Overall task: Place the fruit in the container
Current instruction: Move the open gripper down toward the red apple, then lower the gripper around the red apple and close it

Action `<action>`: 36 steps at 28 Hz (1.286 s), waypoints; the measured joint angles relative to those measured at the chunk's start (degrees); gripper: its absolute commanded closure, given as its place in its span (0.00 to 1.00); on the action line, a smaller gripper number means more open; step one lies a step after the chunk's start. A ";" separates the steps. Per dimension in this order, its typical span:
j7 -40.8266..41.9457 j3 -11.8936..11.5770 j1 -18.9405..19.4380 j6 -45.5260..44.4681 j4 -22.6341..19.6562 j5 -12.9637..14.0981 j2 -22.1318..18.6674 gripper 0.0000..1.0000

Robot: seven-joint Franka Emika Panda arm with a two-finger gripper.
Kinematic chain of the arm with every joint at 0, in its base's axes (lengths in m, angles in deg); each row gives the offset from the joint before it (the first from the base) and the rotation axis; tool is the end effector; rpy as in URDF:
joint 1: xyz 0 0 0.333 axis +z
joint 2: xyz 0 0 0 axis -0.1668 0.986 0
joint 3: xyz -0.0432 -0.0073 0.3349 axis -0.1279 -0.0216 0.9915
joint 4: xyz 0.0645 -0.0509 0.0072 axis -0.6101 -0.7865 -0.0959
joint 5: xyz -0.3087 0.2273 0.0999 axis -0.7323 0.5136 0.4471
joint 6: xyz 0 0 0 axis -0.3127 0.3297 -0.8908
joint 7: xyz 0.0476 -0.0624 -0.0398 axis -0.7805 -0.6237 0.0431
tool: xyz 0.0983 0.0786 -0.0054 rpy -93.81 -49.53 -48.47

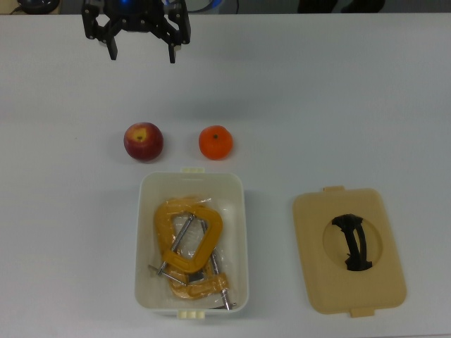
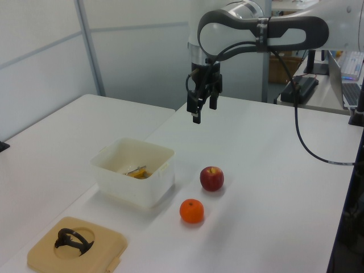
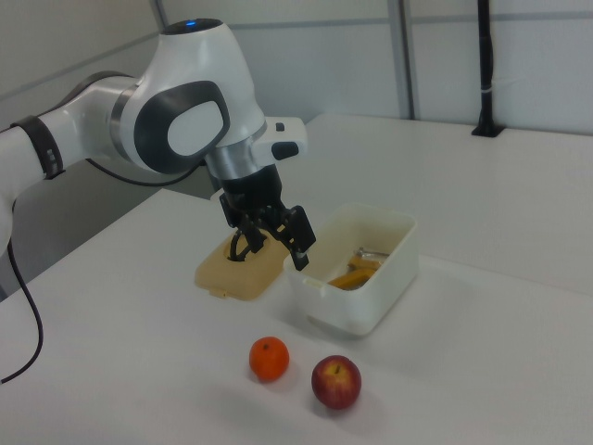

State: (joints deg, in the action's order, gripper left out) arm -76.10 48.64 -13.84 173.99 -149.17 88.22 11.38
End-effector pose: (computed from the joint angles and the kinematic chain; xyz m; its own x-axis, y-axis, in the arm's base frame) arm 0.5957 -0.0356 0.5959 0.9953 -0.0468 0.0845 -0.0481 -0.9987 0.0135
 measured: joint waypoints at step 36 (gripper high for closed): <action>-4.81 -0.21 -0.74 9.08 -11.46 -4.18 6.13 0.00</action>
State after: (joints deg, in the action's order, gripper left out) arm -80.91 48.43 -14.58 183.07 -160.64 84.03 17.52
